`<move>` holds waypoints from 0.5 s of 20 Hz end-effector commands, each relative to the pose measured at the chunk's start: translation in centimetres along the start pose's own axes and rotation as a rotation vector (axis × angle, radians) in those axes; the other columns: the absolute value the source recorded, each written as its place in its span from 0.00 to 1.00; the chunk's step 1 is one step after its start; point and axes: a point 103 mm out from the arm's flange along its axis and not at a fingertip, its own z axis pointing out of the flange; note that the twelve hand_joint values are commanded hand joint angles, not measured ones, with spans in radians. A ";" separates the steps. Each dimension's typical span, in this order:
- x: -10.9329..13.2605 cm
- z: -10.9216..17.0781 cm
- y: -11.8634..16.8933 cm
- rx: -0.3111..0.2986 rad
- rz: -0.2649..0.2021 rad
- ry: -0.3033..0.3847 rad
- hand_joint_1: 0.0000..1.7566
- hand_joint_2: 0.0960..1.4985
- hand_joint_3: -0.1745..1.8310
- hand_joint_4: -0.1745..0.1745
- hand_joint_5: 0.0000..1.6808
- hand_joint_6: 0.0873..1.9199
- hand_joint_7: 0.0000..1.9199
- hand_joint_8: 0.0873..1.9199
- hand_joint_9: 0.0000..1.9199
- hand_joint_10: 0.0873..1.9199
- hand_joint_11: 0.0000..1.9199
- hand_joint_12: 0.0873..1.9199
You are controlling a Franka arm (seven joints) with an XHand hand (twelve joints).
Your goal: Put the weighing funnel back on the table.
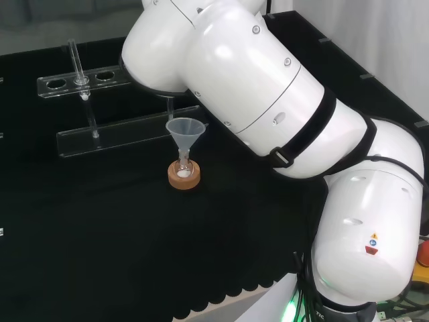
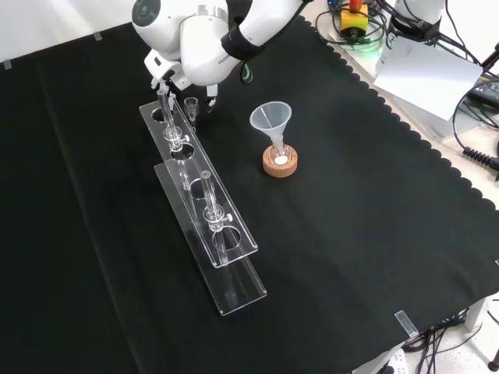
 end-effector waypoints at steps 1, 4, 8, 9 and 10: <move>0.2 0.1 0.3 0.007 -0.008 0.001 0.63 0.40 0.46 1.00 0.69 0.45 0.34 0.29 0.43 0.21 0.26 0.62; 0.4 0.0 0.5 0.007 -0.011 -0.005 0.63 0.40 0.46 1.00 0.69 0.45 0.34 0.29 0.43 0.21 0.26 0.62; 0.5 0.0 0.6 0.011 -0.012 -0.008 0.62 0.40 0.46 1.00 0.69 0.45 0.34 0.29 0.43 0.21 0.26 0.62; 0.5 0.0 0.6 0.011 -0.012 -0.008 0.62 0.40 0.46 1.00 0.69 0.45 0.34 0.29 0.43 0.21 0.26 0.62; 0.5 0.0 0.6 0.011 -0.012 -0.008 0.62 0.40 0.46 1.00 0.69 0.45 0.34 0.29 0.43 0.21 0.26 0.62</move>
